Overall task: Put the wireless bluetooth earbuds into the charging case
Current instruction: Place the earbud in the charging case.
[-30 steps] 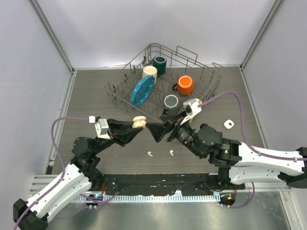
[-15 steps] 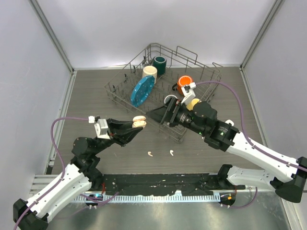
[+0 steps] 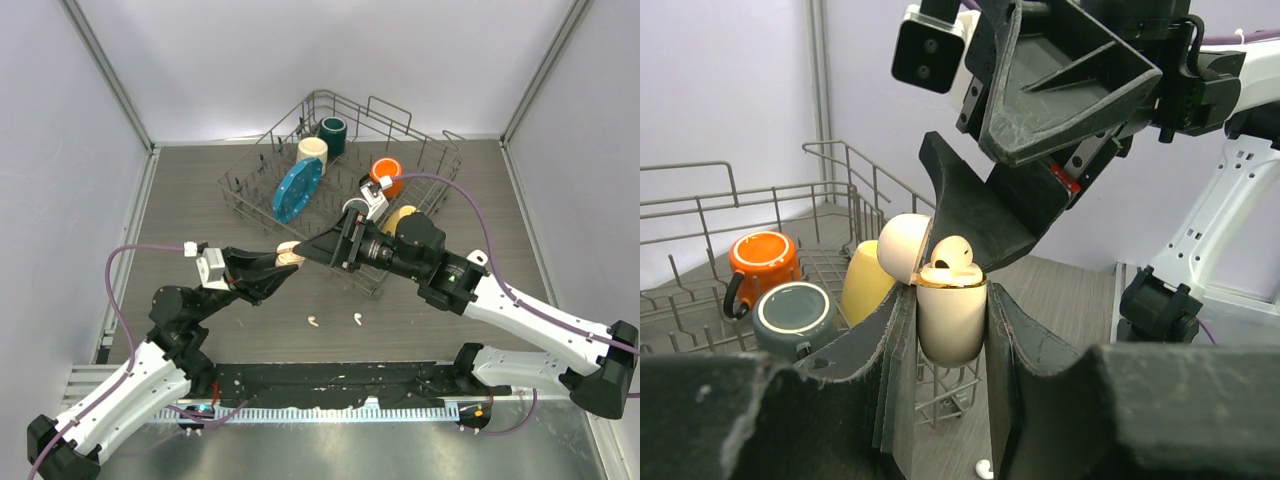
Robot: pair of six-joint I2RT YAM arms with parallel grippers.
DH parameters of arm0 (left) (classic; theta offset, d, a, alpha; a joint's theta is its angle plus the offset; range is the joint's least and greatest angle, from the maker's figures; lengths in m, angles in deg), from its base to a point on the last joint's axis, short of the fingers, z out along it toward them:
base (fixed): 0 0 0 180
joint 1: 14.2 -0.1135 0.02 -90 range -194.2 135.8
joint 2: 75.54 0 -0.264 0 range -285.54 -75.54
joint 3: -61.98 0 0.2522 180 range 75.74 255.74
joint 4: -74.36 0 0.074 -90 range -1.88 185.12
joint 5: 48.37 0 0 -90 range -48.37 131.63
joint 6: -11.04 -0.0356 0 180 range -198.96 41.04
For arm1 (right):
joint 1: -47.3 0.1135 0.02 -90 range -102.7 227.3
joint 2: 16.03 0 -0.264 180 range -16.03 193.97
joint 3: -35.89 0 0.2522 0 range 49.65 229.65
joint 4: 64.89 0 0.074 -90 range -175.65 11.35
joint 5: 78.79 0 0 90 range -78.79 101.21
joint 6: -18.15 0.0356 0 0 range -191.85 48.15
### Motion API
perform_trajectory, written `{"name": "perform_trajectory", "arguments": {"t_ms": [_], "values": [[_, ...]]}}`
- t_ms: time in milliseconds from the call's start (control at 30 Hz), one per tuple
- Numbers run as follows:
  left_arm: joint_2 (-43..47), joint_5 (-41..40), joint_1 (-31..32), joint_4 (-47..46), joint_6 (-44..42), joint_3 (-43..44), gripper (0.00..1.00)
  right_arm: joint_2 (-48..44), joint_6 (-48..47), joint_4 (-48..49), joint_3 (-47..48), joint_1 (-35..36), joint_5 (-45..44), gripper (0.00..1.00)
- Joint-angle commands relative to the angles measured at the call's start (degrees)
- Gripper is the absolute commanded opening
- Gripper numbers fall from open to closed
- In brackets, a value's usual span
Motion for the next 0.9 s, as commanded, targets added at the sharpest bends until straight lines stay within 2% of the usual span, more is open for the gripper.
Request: {"name": "perform_trajectory", "arguments": {"t_ms": [0,667,733,867], "values": [[-0.5,0.5,-0.1,-3.3,-1.4,2.9,0.0,1.4,1.9,4.1,0.1,-0.2,3.1,0.86],[-0.9,0.7,-0.1,-3.3,-1.8,3.0,0.0,5.8,8.6,14.2,-3.8,-0.2,8.4,0.71],[-0.8,1.0,-0.1,-3.3,-1.7,3.0,0.0,6.2,9.0,15.1,-3.9,-0.2,8.7,0.68],[-0.8,1.2,-0.1,-3.3,-1.5,2.9,0.0,6.8,9.8,16.7,-4.1,-0.2,9.6,0.56]]}}
